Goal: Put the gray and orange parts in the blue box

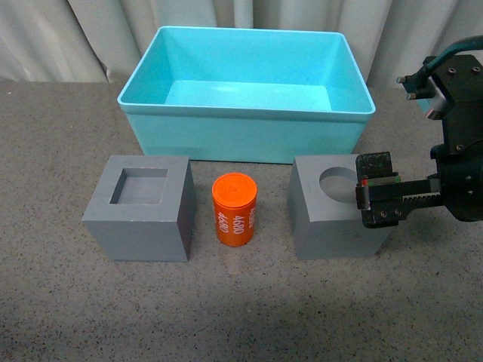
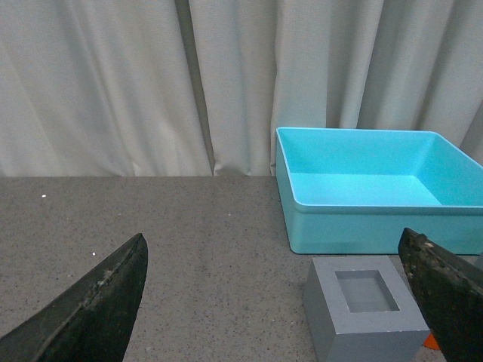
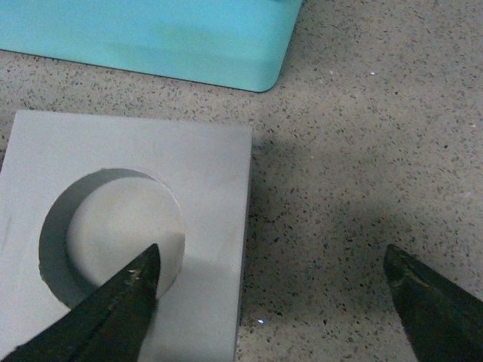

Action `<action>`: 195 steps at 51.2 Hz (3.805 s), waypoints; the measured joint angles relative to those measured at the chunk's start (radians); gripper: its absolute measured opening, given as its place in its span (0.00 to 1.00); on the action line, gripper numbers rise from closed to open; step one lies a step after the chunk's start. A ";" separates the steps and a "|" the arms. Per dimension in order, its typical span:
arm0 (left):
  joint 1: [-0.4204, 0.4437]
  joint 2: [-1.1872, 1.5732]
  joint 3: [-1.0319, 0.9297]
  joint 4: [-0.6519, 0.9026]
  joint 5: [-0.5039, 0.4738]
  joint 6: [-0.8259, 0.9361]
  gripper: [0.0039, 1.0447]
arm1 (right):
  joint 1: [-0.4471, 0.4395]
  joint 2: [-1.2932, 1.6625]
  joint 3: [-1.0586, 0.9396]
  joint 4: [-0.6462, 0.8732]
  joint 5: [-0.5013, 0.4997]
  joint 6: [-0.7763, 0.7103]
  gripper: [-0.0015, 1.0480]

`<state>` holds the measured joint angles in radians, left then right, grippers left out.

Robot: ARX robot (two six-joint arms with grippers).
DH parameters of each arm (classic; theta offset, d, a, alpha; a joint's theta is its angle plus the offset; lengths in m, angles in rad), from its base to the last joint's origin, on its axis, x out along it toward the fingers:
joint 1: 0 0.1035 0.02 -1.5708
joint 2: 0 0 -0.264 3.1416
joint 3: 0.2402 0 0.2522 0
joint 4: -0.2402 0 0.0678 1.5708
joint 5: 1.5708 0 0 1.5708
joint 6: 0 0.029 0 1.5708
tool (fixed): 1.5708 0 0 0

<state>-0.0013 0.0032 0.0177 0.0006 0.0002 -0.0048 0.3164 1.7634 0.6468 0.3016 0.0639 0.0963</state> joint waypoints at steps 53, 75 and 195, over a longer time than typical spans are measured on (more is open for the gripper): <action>0.000 0.000 0.000 0.000 0.000 0.000 0.94 | -0.045 -0.298 0.173 -0.129 -0.084 0.095 0.16; 0.000 0.000 0.000 0.000 0.000 0.000 0.94 | -0.049 0.166 0.582 -0.165 -0.066 0.095 0.16; -0.171 1.196 0.371 0.215 -0.058 -0.319 0.94 | -0.004 -0.376 -0.099 0.233 0.123 0.084 0.91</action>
<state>-0.1722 1.1988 0.3885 0.2153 -0.0582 -0.3241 0.3122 1.3876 0.5480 0.5346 0.1867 0.1802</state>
